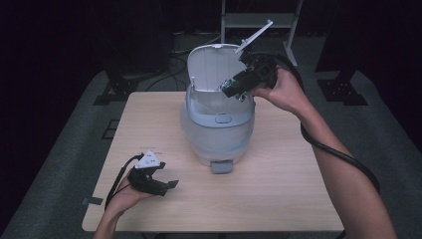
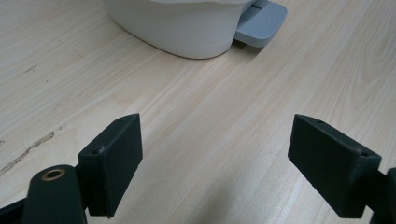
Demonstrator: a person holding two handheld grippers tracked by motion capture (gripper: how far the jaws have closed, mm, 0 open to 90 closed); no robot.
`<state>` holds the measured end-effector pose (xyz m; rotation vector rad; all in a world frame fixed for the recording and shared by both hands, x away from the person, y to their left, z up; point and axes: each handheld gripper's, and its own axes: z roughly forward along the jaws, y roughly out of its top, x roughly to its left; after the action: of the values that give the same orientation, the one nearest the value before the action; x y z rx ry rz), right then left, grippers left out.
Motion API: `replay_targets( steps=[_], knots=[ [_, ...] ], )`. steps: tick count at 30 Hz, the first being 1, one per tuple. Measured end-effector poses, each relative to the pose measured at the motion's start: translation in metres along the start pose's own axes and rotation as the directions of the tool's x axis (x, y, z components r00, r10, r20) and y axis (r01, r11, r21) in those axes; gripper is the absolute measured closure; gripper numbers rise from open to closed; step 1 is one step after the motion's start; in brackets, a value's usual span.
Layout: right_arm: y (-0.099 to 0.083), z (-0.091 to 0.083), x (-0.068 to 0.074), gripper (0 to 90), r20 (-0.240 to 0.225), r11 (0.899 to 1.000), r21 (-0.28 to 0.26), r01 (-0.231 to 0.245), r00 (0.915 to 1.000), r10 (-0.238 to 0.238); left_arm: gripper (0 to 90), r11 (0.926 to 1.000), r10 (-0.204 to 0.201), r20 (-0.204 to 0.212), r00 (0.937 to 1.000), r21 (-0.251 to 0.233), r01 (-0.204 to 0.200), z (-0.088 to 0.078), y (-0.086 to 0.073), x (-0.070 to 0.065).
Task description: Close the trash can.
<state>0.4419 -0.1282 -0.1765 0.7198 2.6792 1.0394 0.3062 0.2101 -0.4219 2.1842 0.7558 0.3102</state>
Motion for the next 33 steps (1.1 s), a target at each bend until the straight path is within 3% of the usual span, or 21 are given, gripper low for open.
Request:
replay_targets(
  steps=[22, 25, 33],
  knots=[
    [0.014, 0.028, 0.0, 32.4, -0.018, 1.0, 0.018, 0.023, 0.9996, -0.023, 16.9, 1.0, -0.009, 0.0, 1.0, -0.002, 0.009, -0.002, -0.001, 0.001],
    [0.014, 0.032, -0.002, 26.6, -0.012, 1.0, 0.013, 0.019, 0.9998, -0.018, 16.9, 1.0, -0.009, -0.001, 1.0, -0.001, 0.009, -0.002, -0.001, 0.001],
    [0.009, 0.037, -0.005, 28.8, -0.027, 1.0, 0.009, 0.011, 0.9996, -0.011, 16.9, 0.9999, -0.012, 0.001, 0.9999, 0.0, 0.012, -0.001, -0.002, 0.001]
  ],
)
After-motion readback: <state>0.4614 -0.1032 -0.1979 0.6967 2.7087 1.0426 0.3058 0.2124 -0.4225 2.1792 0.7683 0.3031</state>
